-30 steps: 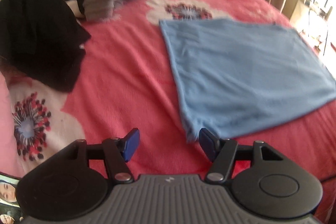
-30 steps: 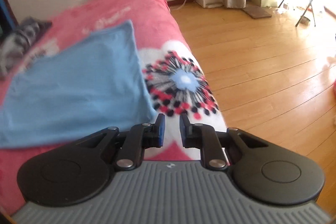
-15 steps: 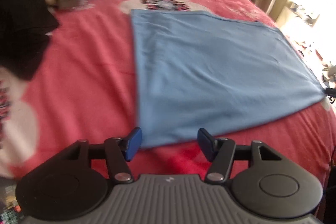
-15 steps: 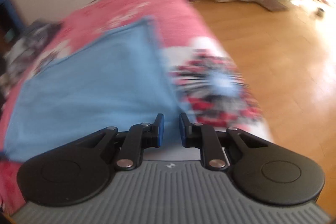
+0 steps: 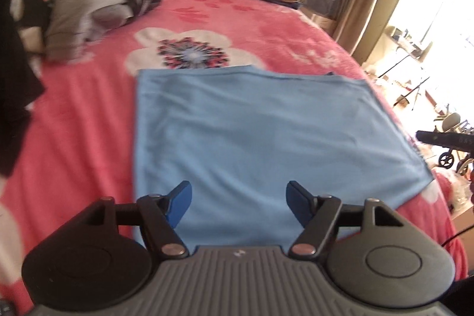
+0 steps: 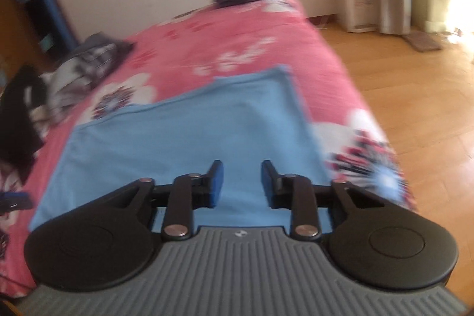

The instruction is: Fold clothes

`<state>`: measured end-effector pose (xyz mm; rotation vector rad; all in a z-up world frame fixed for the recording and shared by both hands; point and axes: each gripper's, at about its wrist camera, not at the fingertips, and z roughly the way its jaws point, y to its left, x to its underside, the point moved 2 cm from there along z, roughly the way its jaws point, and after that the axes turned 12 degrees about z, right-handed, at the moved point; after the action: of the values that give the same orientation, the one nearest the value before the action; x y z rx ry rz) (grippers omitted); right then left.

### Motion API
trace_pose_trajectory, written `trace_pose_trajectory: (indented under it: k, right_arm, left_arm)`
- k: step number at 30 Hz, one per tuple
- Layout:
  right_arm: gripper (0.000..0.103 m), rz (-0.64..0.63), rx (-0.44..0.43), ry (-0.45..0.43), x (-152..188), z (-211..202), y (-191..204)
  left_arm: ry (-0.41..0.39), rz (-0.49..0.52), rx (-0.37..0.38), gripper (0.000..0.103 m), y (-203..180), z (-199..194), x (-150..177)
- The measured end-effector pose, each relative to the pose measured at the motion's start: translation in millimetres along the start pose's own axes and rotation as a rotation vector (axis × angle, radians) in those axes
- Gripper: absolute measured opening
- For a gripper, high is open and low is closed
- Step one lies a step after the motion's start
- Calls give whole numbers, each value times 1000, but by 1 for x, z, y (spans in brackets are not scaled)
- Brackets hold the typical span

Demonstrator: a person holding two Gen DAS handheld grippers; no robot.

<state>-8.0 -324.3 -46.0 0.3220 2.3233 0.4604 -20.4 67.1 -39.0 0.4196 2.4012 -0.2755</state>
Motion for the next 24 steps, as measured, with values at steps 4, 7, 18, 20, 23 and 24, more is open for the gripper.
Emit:
trace_pose_trajectory:
  k: [4, 7, 18, 20, 23, 24]
  right_arm:
    - [64, -20, -9, 44, 0, 3, 26]
    - [84, -3, 12, 47, 5, 8, 35]
    - [96, -50, 113, 59, 19, 29, 51]
    - [97, -66, 131, 56, 20, 30, 53]
    - [102, -91, 116, 51, 21, 28, 54]
    - [102, -98, 109, 45, 22, 27, 55]
  left_arm:
    - [-38, -19, -42, 90, -10, 10, -2]
    - [-31, -28, -67, 92, -13, 16, -2]
    - [12, -33, -152, 100, -13, 25, 0]
    - [15, -44, -146, 100, -13, 25, 0]
    - [14, -50, -143, 102, -14, 24, 0]
    - [12, -50, -145, 102, -15, 24, 0]
